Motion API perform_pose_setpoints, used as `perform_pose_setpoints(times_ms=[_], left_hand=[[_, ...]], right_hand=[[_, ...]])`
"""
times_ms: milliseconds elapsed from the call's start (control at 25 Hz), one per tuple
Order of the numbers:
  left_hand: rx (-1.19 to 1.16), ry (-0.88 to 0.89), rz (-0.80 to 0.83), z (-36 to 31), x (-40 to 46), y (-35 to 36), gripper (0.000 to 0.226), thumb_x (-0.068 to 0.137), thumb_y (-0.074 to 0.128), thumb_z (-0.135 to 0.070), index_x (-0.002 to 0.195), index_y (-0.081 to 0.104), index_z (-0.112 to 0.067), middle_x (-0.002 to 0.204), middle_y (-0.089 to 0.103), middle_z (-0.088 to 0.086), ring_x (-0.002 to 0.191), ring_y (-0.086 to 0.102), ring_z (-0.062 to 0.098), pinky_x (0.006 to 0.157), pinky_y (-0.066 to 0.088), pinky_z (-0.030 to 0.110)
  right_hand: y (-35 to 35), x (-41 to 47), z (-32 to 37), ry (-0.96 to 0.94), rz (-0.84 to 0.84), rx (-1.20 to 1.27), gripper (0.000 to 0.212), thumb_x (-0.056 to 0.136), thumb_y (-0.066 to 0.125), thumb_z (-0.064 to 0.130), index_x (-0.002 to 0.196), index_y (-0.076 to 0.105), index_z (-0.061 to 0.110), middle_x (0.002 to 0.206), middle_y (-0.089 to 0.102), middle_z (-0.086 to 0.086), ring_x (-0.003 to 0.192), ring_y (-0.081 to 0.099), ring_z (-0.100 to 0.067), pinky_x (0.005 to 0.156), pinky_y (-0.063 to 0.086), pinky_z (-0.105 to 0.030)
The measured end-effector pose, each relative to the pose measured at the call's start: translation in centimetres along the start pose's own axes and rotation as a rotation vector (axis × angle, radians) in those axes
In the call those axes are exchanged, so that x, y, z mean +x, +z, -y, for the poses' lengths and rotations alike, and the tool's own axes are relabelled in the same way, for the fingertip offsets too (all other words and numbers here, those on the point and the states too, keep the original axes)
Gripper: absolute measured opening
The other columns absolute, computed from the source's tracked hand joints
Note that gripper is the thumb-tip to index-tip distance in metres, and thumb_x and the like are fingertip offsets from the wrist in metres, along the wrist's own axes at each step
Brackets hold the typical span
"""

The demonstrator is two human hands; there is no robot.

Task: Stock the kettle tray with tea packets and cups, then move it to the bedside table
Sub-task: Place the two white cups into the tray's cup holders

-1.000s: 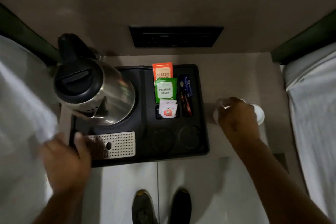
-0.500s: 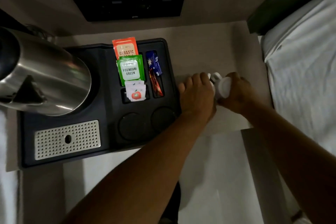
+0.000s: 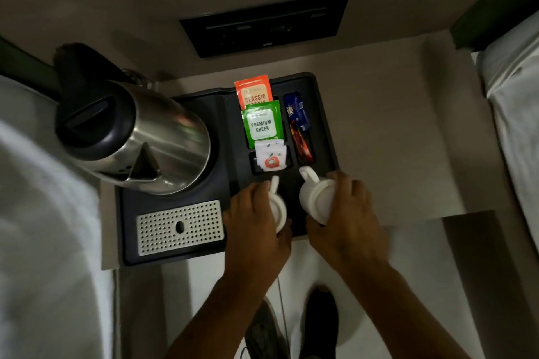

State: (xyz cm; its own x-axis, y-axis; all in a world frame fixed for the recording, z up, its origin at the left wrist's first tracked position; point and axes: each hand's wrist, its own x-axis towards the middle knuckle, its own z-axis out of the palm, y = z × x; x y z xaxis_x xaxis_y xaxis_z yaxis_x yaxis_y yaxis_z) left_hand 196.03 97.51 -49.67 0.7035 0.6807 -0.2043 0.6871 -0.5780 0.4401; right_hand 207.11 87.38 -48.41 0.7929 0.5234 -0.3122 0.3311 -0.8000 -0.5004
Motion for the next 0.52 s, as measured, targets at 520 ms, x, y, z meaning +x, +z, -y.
perform_pose_setpoints(times_ms=[520], left_hand=[[0.09,0.083,0.034,0.7,0.6,0.9,0.08,0.076,0.078,-0.04,0.142,0.04,-0.015,0.137,0.051,0.009,0.122,0.049,0.027,0.097,0.047,0.04]], right_hand=[[1.8,1.6,0.4,0.053,0.119,-0.18,0.102,0.062,0.082,0.026,0.142,0.02,0.011,0.131,0.034,-0.015,0.115,0.037,-0.032,0.088,0.042,-0.036]])
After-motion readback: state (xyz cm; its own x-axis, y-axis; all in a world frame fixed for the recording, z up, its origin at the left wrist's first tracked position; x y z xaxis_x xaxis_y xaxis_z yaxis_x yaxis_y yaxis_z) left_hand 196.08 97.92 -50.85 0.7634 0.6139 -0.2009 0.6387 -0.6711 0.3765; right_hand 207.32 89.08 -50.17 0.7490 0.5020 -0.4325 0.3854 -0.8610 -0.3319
